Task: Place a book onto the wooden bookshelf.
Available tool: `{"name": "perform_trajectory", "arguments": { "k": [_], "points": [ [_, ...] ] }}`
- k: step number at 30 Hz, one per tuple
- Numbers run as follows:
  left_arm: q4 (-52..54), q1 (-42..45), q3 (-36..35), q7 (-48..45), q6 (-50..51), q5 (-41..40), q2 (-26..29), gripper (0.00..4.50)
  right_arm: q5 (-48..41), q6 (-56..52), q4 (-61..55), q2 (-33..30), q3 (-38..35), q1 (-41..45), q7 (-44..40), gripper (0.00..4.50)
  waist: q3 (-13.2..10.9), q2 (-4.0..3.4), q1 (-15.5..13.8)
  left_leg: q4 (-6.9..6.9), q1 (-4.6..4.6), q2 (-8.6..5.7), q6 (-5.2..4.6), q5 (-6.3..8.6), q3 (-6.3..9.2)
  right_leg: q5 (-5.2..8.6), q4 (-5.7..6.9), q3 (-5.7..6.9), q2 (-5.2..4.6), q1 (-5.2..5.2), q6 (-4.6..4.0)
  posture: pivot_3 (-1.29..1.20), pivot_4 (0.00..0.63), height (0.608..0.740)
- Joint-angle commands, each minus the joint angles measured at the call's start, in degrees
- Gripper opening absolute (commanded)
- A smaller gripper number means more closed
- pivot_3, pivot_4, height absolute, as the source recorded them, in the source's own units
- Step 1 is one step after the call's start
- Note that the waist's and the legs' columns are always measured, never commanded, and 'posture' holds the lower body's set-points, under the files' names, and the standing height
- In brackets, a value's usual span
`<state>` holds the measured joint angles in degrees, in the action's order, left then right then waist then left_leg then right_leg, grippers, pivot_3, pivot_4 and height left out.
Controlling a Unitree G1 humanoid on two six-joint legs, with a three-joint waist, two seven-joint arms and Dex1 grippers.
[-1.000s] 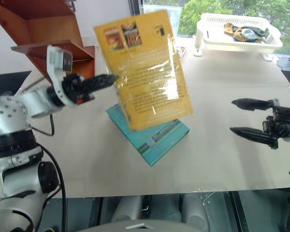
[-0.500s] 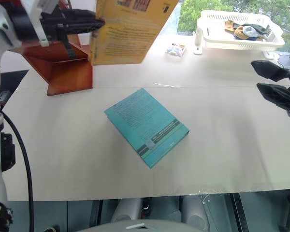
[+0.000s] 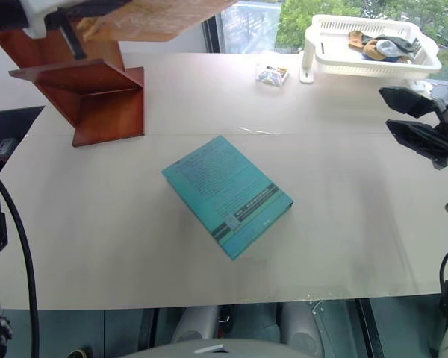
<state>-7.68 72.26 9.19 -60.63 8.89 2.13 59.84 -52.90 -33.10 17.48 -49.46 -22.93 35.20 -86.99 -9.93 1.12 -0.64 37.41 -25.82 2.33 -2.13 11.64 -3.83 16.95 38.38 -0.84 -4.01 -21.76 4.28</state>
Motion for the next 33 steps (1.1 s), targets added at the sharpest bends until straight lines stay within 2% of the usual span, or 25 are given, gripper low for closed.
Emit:
{"name": "perform_trajectory", "arguments": {
  "k": [1,4,12,17,25,33],
  "points": [
    [-3.74,1.83,-0.74,-0.04,-6.38,6.60,5.68,0.01,-0.20,0.92,-0.56,-0.43,-1.26,1.01,-1.77,4.50,-0.02,-0.02,0.25,0.00,0.00,0.00,0.00,0.00,-0.01,0.00,0.00,0.00,0.00,0.00,0.00,0.00,0.150,0.740],
    [-9.13,3.07,0.99,-0.62,-11.05,11.18,8.26,0.01,0.26,1.29,-0.62,-0.46,-1.32,1.11,-2.04,4.50,-0.06,-0.08,0.84,-0.02,0.01,0.00,0.01,0.00,-0.12,0.00,0.07,-0.11,0.00,-0.11,0.00,0.00,0.150,0.740],
    [-12.86,1.87,2.70,-6.14,-9.37,17.62,10.30,0.01,0.00,0.64,-3.08,-0.18,-0.70,1.04,-1.94,4.50,-0.09,-0.04,0.60,0.03,-0.04,0.02,-0.21,0.12,-0.17,0.00,0.16,-0.12,-0.02,-0.18,0.01,0.00,0.150,0.740],
    [-17.16,3.11,4.32,-5.53,-12.37,22.80,10.76,0.01,0.55,0.81,-3.34,0.19,-0.10,1.03,-1.66,4.50,-0.09,-0.04,0.83,0.03,-0.04,0.04,-0.21,0.12,-0.19,0.01,0.24,-0.13,-0.01,-0.23,0.01,0.00,0.150,0.740],
    [-27.47,9.32,8.32,-4.48,-20.25,31.21,9.79,0.01,1.59,1.93,-4.32,0.89,0.68,-0.16,-1.05,4.50,-0.11,-0.01,1.09,0.06,-0.10,0.04,-0.22,0.13,-0.27,0.01,0.39,-0.22,-0.01,-0.38,0.02,0.00,0.150,0.740],
    [-30.80,12.37,9.36,-7.63,-20.16,33.81,8.43,0.01,1.48,1.99,-6.14,0.72,-0.02,-0.19,-0.29,4.50,-0.12,0.00,1.38,0.07,-0.10,0.05,-0.22,0.13,-0.29,0.02,0.44,-0.25,-0.01,-0.41,0.03,0.00,0.150,0.740]
  ]
}}
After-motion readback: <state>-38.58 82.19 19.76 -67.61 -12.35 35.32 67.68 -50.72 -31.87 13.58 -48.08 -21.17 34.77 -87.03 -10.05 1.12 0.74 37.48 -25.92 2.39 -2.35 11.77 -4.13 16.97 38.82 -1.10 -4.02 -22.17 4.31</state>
